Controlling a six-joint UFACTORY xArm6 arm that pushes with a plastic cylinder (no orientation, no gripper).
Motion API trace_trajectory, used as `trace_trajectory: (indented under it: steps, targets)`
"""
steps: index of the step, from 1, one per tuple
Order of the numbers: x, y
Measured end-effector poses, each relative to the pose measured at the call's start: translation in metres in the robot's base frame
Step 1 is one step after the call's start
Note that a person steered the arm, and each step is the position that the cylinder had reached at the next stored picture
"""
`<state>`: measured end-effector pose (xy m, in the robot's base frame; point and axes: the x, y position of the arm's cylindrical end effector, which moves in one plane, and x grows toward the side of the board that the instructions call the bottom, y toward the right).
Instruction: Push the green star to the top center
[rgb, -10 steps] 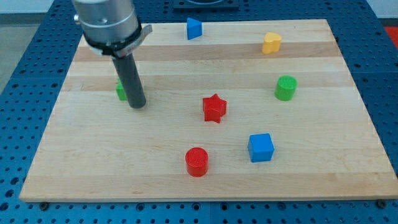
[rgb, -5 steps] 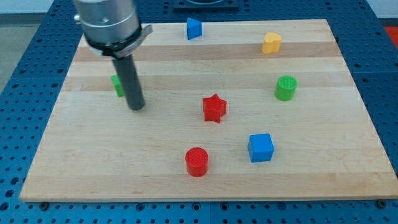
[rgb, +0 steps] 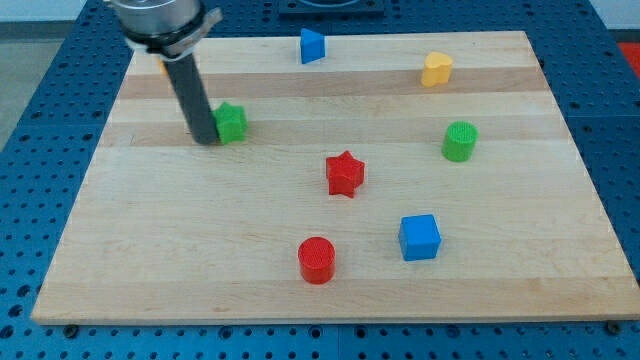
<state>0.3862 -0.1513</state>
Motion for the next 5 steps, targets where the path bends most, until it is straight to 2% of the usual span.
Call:
trace_trajectory:
  steps: [5]
  targets:
    - [-0.117, 0.13]
